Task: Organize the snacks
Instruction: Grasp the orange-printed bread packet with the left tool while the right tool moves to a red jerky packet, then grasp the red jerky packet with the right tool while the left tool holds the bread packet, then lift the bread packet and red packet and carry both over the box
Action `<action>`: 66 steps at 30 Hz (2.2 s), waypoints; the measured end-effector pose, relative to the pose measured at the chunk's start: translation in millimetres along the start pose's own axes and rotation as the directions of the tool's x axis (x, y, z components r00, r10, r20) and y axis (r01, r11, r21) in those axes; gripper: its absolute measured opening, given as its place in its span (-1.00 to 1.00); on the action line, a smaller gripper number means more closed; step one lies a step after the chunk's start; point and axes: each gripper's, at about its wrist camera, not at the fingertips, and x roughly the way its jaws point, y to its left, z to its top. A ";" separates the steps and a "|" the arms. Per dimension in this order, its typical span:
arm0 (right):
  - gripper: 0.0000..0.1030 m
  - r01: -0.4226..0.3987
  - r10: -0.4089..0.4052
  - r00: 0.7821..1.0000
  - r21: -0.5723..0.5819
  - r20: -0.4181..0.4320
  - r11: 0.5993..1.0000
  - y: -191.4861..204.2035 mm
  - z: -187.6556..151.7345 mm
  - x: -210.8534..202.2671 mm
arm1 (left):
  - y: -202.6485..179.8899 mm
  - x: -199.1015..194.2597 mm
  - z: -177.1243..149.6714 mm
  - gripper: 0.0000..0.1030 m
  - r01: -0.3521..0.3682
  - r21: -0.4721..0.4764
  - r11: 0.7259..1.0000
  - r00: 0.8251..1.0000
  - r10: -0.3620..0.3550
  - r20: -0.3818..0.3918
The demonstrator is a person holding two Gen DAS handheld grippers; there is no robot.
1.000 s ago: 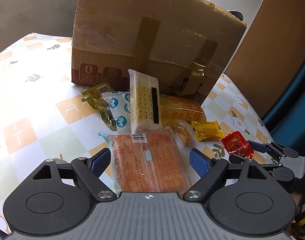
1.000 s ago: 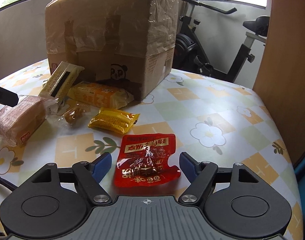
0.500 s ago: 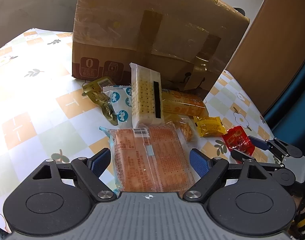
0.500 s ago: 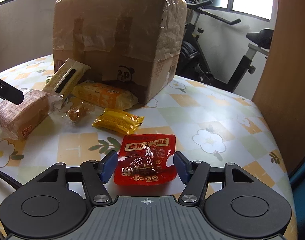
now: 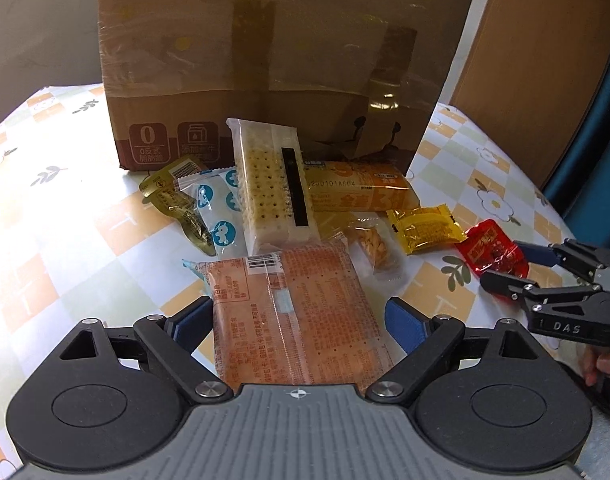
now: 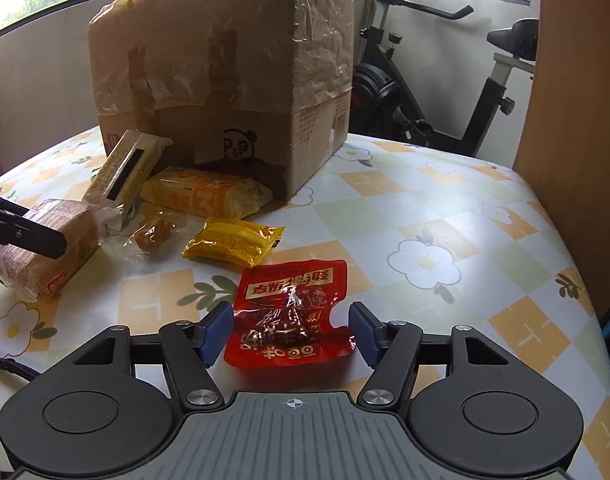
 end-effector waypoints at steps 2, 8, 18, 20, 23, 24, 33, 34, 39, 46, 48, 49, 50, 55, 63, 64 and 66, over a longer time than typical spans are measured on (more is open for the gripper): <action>0.16 -0.002 0.002 1.000 0.003 0.000 1.000 -0.2 0.2 0.2 | 3.2 3.8 -2.0 0.76 -0.008 -0.015 1.000 1.000 0.008 -0.015; 0.16 -0.005 0.005 1.000 0.009 0.000 1.000 -0.2 1.2 0.7 | 18.7 -3.3 -9.6 0.54 0.029 -0.068 0.997 1.000 -0.028 0.011; -0.28 -0.028 0.025 0.999 0.084 0.042 0.996 -10.0 -0.9 -5.1 | 32.9 -23.4 -10.4 0.52 0.039 -0.124 0.991 0.995 -0.027 0.093; -0.28 -0.025 0.021 0.999 0.097 0.043 0.995 -12.0 -1.8 -5.6 | 29.3 -27.1 -10.2 0.52 0.047 -0.105 0.993 0.993 -0.036 0.110; -0.28 -0.024 0.020 0.999 0.092 0.042 0.995 -10.6 -1.5 -4.6 | 25.0 -31.4 -10.0 0.52 0.054 -0.078 0.995 0.990 -0.044 0.131; -0.28 -0.027 0.023 0.999 0.092 0.042 0.995 -10.4 -1.6 -4.6 | 23.2 -32.2 -9.9 0.52 0.057 -0.071 0.996 0.989 -0.047 0.139; -0.64 -0.071 0.050 0.993 0.193 0.109 0.979 -27.9 -6.4 -14.4 | 18.8 -37.6 -10.1 0.52 0.069 -0.029 0.997 0.982 -0.062 0.176; -0.67 -0.078 0.055 0.992 0.205 0.117 0.976 -30.2 -7.3 -15.8 | 18.6 -38.1 -10.2 0.52 0.070 -0.026 0.997 0.982 -0.064 0.178; -0.82 -0.092 0.051 0.986 0.263 0.156 0.960 -40.4 -9.6 -20.6 | 18.3 -40.4 -9.1 0.52 0.071 -0.010 0.997 0.979 -0.067 0.190; -0.83 -0.084 0.015 0.977 0.321 0.213 0.943 -48.1 -3.3 -38.7 | 23.3 -56.6 2.4 0.51 0.062 0.018 0.998 0.967 -0.064 0.245; -0.83 -0.109 0.016 0.967 0.351 0.256 0.930 -52.0 3.4 -48.4 | 25.2 -67.2 9.1 0.51 0.052 0.035 0.998 0.958 -0.060 0.280; -0.83 -0.125 0.018 0.959 0.362 0.284 0.924 -53.4 8.2 -53.8 | 26.7 -72.6 12.7 0.51 0.049 0.041 0.998 0.953 -0.059 0.296; -0.83 -0.144 0.024 0.949 0.367 0.313 0.919 -54.1 15.0 -59.5 | 28.4 -77.8 16.6 0.51 0.049 0.046 0.998 0.949 -0.061 0.309; -0.83 -0.209 0.061 0.901 0.308 0.429 0.928 -47.4 65.0 -80.4 | 37.9 -108.0 45.9 0.51 0.045 0.093 0.995 0.921 -0.077 0.382; -0.83 -0.264 0.131 0.853 0.201 0.505 0.943 -22.6 176.2 -75.3 | 58.5 -135.7 129.0 0.52 0.036 0.101 0.994 0.883 -0.079 0.463; -0.83 -0.266 0.137 0.854 0.193 0.503 0.945 -17.4 190.6 -69.1 | 58.9 -136.0 139.6 0.52 0.034 0.109 0.993 0.879 -0.082 0.470; -0.83 -0.268 0.146 0.863 0.194 0.484 0.944 -8.1 215.6 -53.1 | 58.6 -132.5 160.4 0.52 0.012 0.130 0.991 0.875 -0.074 0.478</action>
